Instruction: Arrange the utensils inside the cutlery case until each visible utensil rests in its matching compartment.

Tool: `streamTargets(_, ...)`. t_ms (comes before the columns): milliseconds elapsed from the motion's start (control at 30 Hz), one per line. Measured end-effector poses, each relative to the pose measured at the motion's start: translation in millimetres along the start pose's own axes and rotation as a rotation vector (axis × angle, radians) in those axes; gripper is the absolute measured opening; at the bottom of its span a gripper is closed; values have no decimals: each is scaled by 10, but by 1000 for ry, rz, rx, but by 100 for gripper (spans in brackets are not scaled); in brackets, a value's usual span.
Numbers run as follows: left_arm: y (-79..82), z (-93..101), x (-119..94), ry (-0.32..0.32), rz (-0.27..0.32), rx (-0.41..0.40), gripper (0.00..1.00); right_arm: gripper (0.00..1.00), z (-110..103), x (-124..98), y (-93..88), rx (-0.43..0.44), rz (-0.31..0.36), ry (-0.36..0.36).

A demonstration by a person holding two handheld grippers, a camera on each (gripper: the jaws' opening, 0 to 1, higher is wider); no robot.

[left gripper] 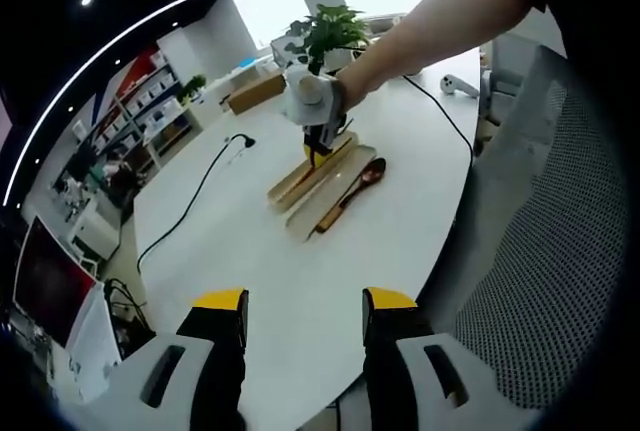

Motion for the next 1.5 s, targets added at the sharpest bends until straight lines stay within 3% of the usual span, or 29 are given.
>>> streamTargets(100,-6,-4,1,1,-4,-4,47,0,23,23,-18,-39,-26,-13)
streamTargets(267,-12,-6,4,-1,-7,-7,47,0,29,55,-17,-35,-23,5)
streamTargets(700,-27,-14,7,2,-18,-8,47,2,95,26,-4,31,36,12)
streamTargets(1500,3,-19,-9,11,1,0,47,10,51,-268,-86,87,76,-48)
Point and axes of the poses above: the point that each gripper's makers call its tool centre point, and the gripper's own axes: x roughly forward along the fingers, z roughly to its right, y roughly out of its top, the point moved 5 cm from there along -x, roughly backward along the fingers, and after that the axes turned 14 degrees about y, right-handed, at the moved point
